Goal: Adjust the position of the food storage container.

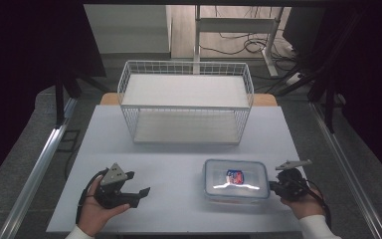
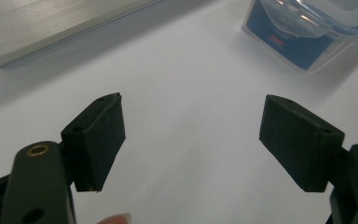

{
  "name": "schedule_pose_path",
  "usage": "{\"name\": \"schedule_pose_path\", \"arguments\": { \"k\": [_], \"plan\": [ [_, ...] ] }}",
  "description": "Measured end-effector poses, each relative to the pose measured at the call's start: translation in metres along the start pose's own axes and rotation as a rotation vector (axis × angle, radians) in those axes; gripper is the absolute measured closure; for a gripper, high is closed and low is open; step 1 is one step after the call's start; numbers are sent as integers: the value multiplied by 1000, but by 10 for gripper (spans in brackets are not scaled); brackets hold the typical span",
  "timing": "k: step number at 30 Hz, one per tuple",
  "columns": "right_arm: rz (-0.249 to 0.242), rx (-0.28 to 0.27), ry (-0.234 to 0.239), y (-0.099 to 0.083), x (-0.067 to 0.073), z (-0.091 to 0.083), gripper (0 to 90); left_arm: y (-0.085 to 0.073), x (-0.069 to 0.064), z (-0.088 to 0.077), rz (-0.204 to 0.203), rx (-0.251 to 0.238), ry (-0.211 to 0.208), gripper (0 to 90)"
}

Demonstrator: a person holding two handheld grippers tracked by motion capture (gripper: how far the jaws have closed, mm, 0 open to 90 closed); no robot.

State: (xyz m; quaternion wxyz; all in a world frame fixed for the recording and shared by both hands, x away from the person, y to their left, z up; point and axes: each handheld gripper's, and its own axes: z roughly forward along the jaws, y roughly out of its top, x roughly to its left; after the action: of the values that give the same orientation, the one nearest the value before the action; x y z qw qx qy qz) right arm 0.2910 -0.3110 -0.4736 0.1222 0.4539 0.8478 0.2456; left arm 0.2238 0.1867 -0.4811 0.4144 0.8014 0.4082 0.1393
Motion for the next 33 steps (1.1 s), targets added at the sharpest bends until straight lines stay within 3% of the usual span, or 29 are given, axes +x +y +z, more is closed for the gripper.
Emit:
{"name": "schedule_pose_path", "arguments": {
  "k": [9,14,33],
  "plan": [
    [-62,-2,22,23,24,17,887,-1,3,-1,-14,-1,3,220],
    [-98,-11,34,37,44,29,888,-2,6,-2,-16,2,9,220],
    [-207,-33,73,69,93,55,887,-2,8,-1,-25,4,11,221]
  ]
}}
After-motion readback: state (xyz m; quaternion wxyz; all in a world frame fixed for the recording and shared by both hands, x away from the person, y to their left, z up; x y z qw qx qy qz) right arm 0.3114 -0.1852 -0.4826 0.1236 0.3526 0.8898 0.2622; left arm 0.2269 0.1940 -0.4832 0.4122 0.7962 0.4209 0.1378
